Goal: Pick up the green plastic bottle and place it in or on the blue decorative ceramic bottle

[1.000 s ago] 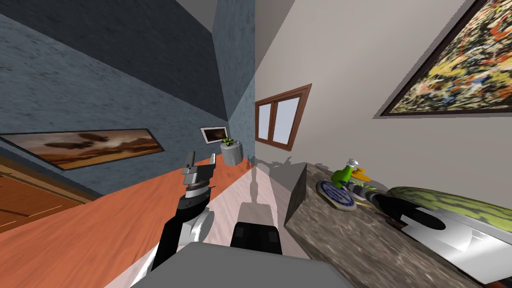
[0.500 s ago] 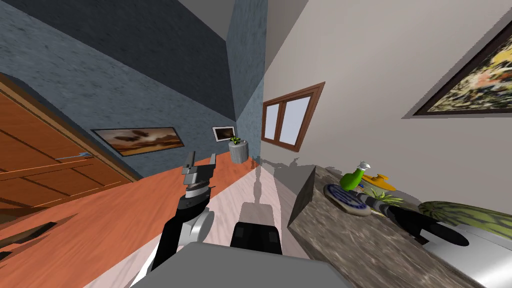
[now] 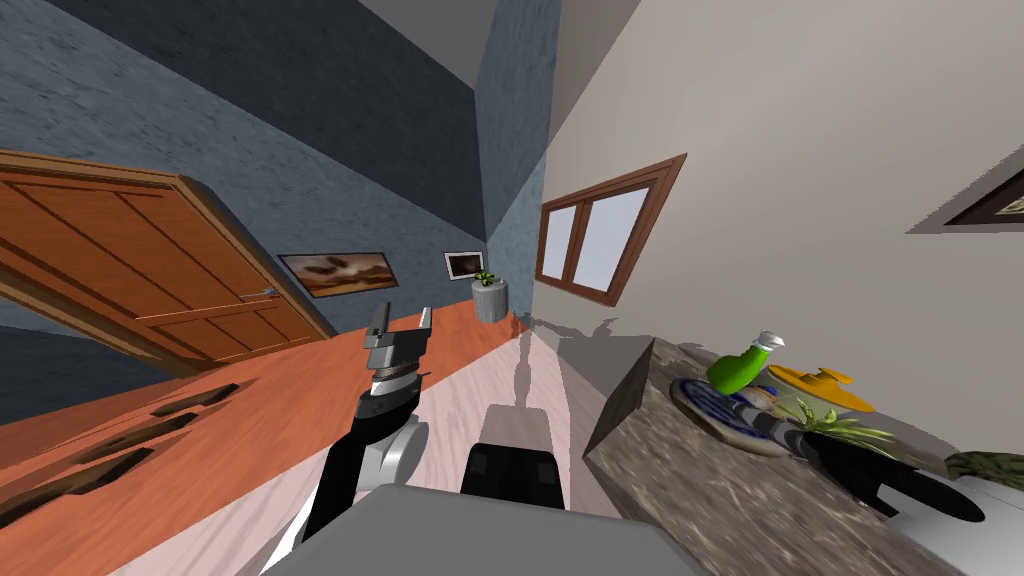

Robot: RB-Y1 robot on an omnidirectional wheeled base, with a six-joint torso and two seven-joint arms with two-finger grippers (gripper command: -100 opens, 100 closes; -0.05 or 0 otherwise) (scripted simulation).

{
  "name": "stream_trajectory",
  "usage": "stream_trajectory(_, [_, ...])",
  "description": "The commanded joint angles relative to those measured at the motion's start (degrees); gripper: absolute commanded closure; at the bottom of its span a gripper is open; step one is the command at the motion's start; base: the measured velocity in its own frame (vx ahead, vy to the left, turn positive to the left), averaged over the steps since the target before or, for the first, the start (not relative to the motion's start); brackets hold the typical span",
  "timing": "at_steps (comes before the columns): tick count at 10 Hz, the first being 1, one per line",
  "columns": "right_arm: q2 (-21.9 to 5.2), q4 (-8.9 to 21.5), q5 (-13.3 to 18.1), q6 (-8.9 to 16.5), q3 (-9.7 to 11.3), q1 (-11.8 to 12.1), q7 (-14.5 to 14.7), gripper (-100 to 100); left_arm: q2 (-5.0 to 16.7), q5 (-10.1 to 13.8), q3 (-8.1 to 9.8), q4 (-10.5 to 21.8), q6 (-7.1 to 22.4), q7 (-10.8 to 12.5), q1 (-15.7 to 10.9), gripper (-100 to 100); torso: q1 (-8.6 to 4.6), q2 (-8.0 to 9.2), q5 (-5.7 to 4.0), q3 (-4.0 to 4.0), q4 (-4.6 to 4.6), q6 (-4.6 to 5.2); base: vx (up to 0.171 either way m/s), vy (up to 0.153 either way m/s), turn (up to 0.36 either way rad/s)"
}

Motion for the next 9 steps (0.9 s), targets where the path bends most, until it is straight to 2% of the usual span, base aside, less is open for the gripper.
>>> stream_trajectory(1, [-0.27, 2.86, -0.31, -0.17, 0.32, 0.11, -0.02, -100, 0.00, 0.00, 0.00, 0.00, 0.00, 0.00, 0.00, 0, 0.00, 0.00, 0.00, 0.00, 0.00, 0.00, 0.007, -0.001, -0.037])
stream_trajectory(3, [-0.27, 5.43, -0.31, -0.17, 0.32, 0.11, -0.02, -100, 0.00, 0.00, 0.00, 0.00, 0.00, 0.00, 0.01, 0, -0.09, -0.25, -0.03, -0.15, -0.06, -0.02, 0.013, -0.005, -0.002])
stream_trajectory(4, [-2.53, 7.01, -2.48, -2.32, 3.08, 0.98, -2.94, -100, 0.00, 0.00, 0.00, 0.00, 0.00, 0.00, 0.01, 0, -0.09, -0.26, -0.02, -0.16, -0.07, -0.01, -0.127, 0.046, 0.340])
stream_trajectory(6, [-2.79, 9.29, -4.79, -4.92, 5.22, 0.98, -3.08, -100, 0.00, 0.00, -0.01, 0.00, 0.01, 0.00, -0.02, 0, 0.20, 0.23, 0.05, 0.12, 0.04, -0.11, -0.133, 0.064, 0.376])
stream_trajectory(9, [-2.79, 14.14, -4.79, -4.92, 5.40, 0.98, -3.08, -100, 0.00, 0.00, 0.00, 0.00, 0.00, 0.00, 0.01, 0, -0.08, -0.16, -0.01, -0.09, -0.04, 0.00, -0.006, 0.005, -0.020])
